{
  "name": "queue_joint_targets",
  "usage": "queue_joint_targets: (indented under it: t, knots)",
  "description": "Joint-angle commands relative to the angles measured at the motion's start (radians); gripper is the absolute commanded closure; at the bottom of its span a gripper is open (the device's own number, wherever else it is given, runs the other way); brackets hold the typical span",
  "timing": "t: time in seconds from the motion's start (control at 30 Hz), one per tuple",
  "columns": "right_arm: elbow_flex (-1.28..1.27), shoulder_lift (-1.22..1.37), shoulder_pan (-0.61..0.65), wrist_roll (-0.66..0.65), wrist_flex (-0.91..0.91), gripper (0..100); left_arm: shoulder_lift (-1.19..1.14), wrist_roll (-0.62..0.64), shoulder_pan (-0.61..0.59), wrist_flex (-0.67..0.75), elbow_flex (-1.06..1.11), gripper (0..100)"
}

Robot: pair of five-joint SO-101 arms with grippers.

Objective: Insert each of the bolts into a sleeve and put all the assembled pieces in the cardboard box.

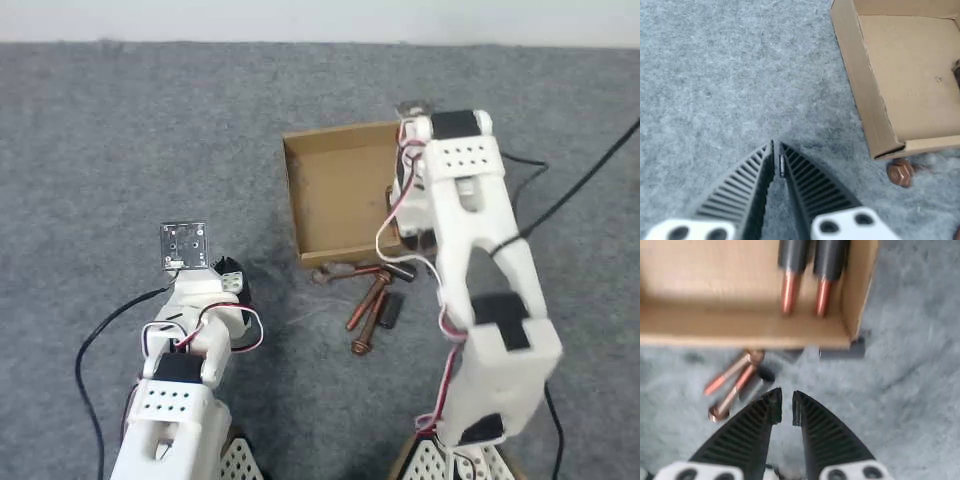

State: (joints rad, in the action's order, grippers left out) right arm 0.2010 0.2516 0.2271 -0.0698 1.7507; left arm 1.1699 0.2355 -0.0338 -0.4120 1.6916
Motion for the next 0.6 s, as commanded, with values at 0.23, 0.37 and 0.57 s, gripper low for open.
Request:
queue_joint_targets:
  t: [0.23, 0.37, 0.57]
  knots:
    - [-0.334, -0.254, -0.021, -0.241, 0.016, 98.8, 0.015, -0.011, 0.002, 0.002, -0.019, 99]
    - [-0.362, -0.26, -0.048, -0.503, 0.015, 98.8, 0.015, -0.011, 0.002, 0.002, -0.019, 99]
    - [-0.37, -0.255, -0.16, -0.845, -0.153, 98.7, 0.015, -0.011, 0.0, 0.002, -0.019, 99]
